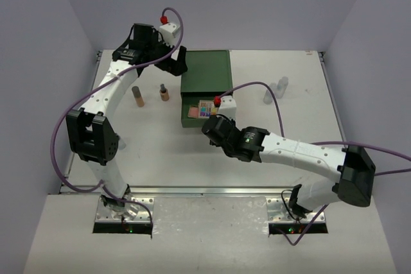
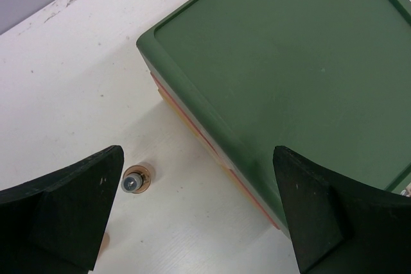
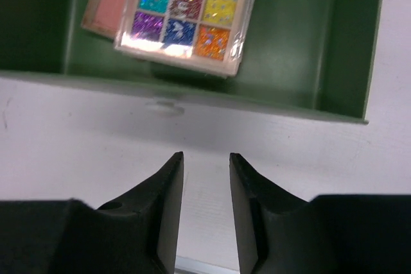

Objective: Organize the makeup

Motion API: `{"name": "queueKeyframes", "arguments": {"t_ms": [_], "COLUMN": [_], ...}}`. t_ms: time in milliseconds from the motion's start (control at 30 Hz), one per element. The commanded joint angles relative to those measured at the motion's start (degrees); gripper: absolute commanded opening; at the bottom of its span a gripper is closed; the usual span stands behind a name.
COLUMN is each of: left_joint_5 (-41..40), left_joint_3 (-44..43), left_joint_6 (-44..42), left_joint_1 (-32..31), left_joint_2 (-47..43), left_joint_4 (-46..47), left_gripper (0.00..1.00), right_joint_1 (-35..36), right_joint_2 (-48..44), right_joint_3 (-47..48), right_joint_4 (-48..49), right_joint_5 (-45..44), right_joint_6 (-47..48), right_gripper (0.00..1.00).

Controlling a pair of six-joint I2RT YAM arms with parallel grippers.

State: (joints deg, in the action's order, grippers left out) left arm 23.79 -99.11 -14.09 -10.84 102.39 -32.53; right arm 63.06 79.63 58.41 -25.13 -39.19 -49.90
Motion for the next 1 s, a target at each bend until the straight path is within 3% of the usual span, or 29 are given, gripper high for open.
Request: {"name": "queueKeyframes", "arguments": {"t_ms": [0, 433, 967], "left_joint_5": [-0.7, -1.3, -2.1], "left_joint_3": [-0.5, -0.4, -0.2], "left_joint_6": [-1.1, -3.8, -3.0], "left_joint_1": [-0.7, -1.1, -2.3], "left_joint_2": [-0.9, -0.2, -0.1], "left_joint_4": [1.4, 1.0, 1.3], "left_gripper": [1.00, 1.00, 1.00], "right_joint_1": [-3.4, -9.7, -15.4], "right_joint_2": [2.2, 5.6, 15.6], "right_joint_3": [3.5, 5.6, 15.3], "right_joint_4": [3.8, 14.1, 16.2], "right_joint_5": [-5.0, -1.0, 3.2], "right_joint_6": [-2.1, 5.2, 5.6], "right_gripper": [0.30, 0.27, 0.27]}}
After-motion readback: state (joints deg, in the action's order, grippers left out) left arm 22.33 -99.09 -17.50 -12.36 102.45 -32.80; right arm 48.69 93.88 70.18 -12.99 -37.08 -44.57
